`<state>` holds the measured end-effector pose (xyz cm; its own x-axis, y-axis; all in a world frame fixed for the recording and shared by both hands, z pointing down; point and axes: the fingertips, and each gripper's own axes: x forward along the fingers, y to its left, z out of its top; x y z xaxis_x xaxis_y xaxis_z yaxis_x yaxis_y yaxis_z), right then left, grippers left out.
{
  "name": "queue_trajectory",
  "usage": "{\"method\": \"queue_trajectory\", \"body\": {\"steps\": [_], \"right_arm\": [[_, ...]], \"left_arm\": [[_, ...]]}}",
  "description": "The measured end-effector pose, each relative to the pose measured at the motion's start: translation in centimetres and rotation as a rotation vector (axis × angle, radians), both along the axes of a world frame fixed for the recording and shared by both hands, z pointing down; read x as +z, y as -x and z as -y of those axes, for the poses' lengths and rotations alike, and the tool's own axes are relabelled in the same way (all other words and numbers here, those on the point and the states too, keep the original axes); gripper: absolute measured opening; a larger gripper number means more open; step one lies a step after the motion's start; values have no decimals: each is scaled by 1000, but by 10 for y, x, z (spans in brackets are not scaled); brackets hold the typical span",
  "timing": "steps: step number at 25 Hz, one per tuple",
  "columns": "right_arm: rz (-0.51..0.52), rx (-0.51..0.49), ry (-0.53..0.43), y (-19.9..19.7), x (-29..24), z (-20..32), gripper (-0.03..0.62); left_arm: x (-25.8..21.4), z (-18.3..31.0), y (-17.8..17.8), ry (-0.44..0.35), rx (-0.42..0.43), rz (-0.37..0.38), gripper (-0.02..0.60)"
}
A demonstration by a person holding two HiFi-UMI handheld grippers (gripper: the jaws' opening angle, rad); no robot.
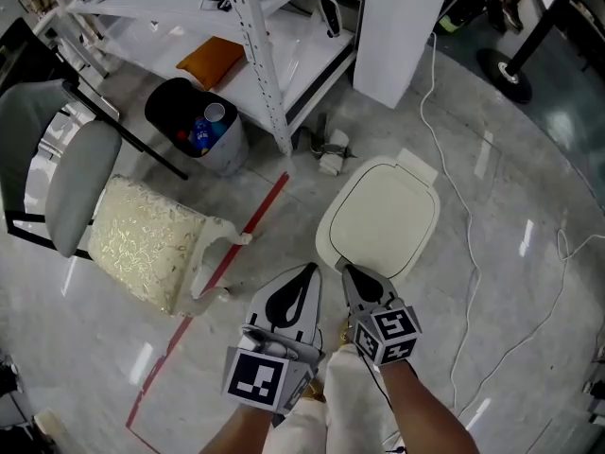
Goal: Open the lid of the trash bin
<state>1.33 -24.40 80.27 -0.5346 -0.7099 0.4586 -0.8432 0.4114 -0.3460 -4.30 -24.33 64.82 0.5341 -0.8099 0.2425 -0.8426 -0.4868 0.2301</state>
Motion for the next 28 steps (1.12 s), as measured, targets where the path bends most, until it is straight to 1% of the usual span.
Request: {"method": "queue_trajectory", "body": {"steps": [2, 4, 7, 10, 13, 23, 28], "right_arm": [[-14, -14, 12, 2, 6, -3, 11], [-25, -17, 29, 4, 12, -7, 12], [-12, 23, 43, 2, 14, -8, 14], [-5, 37, 46, 3, 15, -6, 14], [-16, 38, 40, 3, 17, -8, 15], [-32, 86, 37, 4, 17, -8, 18], [-21, 100, 45, 4, 17, -7, 17]], "left_arm": [[3, 0, 1, 12, 2, 1, -9], [1, 2, 2, -16, -9, -8, -9], [-3, 4, 1, -39, -12, -15, -9], [-1, 4, 3, -37, -10, -13, -9], [1, 4, 4, -37, -12, -19, -9], [3, 5, 4, -25, -9, -27, -9], [4, 3, 6, -29, -9, -30, -9]]}}
